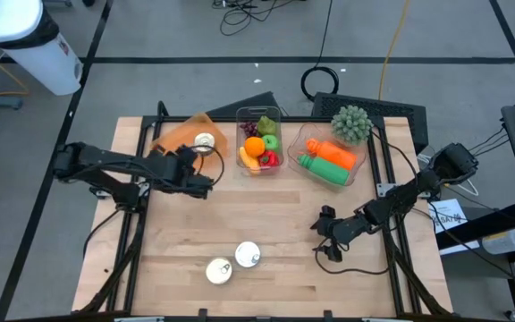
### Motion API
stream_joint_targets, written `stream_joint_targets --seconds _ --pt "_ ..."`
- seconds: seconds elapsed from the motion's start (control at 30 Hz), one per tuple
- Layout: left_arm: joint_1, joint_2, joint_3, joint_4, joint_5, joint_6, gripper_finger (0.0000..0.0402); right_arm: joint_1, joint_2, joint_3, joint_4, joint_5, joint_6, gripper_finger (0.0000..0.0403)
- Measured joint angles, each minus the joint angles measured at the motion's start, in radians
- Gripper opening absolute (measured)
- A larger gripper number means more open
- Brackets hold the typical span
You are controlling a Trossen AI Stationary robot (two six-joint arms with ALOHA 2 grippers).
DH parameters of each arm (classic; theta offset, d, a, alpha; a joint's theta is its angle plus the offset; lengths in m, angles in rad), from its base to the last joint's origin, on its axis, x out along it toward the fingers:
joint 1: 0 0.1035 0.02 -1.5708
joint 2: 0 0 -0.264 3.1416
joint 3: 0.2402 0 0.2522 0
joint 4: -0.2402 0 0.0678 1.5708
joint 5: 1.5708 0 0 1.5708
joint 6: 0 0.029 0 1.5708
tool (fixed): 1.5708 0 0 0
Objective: Pick & Place Food Item
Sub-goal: Put the top green tuna can into the orange bin
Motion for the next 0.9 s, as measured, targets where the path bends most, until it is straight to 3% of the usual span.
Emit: stream_joint_targets --seconds 0.17,0.37,0.67,0.9 --pt "0.079 0.003 -0.15 0.014 -0.007 -0.079 0.0154 -0.001 0.0 0.0 -0.001 0.0 -0.004 0.0348" --pt "0.198 0.003 -0.276 0.093 -0.012 -0.029 0.0154 -0.001 0.0 0.0 0.0 0.0 -0.004 0.0348" --pt "0.354 0.003 -0.32 0.347 -0.014 0.237 0.0154 -0.001 0.0 0.0 0.001 0.0 -0.004 0.0348" --pt "0.445 0.003 -0.32 0.44 0.025 0.351 0.0154 -0.001 0.0 0.0 -0.005 0.0 -0.004 0.0348"
